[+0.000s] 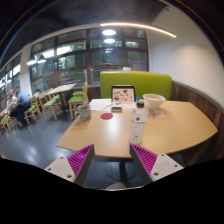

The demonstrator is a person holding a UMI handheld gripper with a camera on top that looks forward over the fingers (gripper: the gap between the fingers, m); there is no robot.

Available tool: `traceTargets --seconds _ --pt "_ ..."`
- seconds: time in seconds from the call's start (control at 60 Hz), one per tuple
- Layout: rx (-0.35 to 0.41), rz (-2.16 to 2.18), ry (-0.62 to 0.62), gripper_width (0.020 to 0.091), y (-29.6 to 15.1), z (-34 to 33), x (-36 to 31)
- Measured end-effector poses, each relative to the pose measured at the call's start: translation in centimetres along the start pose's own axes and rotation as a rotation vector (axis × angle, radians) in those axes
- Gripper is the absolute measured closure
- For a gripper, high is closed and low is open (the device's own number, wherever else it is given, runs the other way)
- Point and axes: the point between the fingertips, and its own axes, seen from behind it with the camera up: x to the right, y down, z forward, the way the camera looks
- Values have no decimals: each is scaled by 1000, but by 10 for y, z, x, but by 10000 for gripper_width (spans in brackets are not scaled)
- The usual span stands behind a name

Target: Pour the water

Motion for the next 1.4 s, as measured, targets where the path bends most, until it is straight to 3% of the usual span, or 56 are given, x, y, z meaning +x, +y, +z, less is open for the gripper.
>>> traceTargets --seconds 0.2,0.483,0.5,0.567,0.817,0.967,1.15,1.283,1.4 --pt "20 -26 156 310 5 81 69" --pt "14 17 166 303 -23 177 113" --pt "17 20 165 310 -24 180 114" --pt "15 38 157 534 -27 196 117" --pt "85 13 163 640 -38 214 116" --pt "56 -81 247 642 -47 217 122" --pt "56 -431 416 641 -119 229 112" --pt "67 -778 528 644 -195 239 66" --pt "72 -1077 625 644 -222 274 5"
